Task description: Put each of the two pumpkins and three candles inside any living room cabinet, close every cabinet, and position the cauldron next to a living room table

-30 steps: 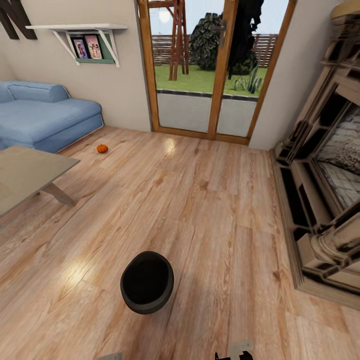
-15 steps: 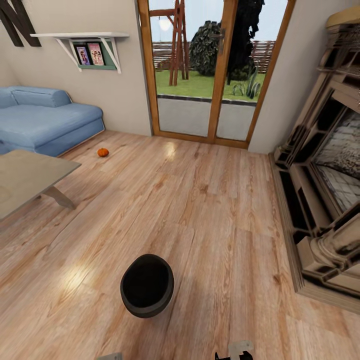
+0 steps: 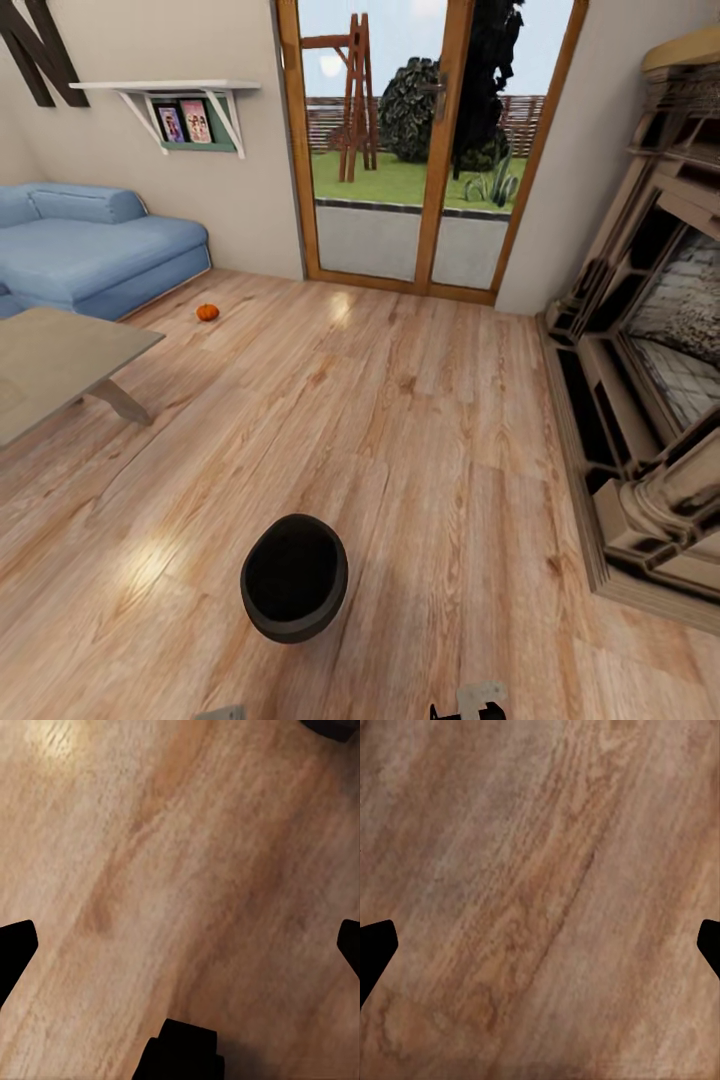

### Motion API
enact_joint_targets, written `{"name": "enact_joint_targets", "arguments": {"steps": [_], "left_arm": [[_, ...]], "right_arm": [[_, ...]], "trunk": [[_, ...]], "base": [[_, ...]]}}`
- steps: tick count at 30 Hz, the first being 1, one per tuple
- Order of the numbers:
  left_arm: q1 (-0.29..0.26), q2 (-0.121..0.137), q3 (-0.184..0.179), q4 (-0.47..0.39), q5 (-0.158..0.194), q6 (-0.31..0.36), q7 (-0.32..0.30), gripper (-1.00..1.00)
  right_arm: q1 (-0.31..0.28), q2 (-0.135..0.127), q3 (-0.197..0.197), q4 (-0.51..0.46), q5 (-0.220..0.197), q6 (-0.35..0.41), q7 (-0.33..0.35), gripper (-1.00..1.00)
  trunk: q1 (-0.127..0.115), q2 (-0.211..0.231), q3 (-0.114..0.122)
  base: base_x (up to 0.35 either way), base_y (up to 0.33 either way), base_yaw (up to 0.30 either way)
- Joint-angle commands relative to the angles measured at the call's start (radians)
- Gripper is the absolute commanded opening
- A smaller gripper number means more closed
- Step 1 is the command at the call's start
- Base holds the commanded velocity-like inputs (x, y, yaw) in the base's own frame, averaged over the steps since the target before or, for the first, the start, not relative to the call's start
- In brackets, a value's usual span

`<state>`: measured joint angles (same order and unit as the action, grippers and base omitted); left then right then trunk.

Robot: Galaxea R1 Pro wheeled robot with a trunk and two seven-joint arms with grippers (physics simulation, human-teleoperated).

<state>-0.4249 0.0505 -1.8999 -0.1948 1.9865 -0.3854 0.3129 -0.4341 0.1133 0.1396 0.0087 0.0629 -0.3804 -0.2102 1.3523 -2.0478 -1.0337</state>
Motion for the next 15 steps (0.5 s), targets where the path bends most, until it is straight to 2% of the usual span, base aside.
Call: {"name": "enact_joint_targets", "arguments": {"steps": [1,15], "left_arm": [[0.000,0.000,0.000,0.000,0.000,0.000,0.000,1.00],[0.000,-0.001,0.000,0.000,0.000,0.000,0.000,1.00]], "right_arm": [[0.000,0.000,0.000,0.000,0.000,0.000,0.000,1.00],[0.000,0.000,0.000,0.000,0.000,0.000,0.000,1.00]], "trunk": [[0.000,0.000,0.002],[0.000,0.000,0.024]], "base": [[0.000,0.000,0.000],[0.000,0.000,0.000]]}}
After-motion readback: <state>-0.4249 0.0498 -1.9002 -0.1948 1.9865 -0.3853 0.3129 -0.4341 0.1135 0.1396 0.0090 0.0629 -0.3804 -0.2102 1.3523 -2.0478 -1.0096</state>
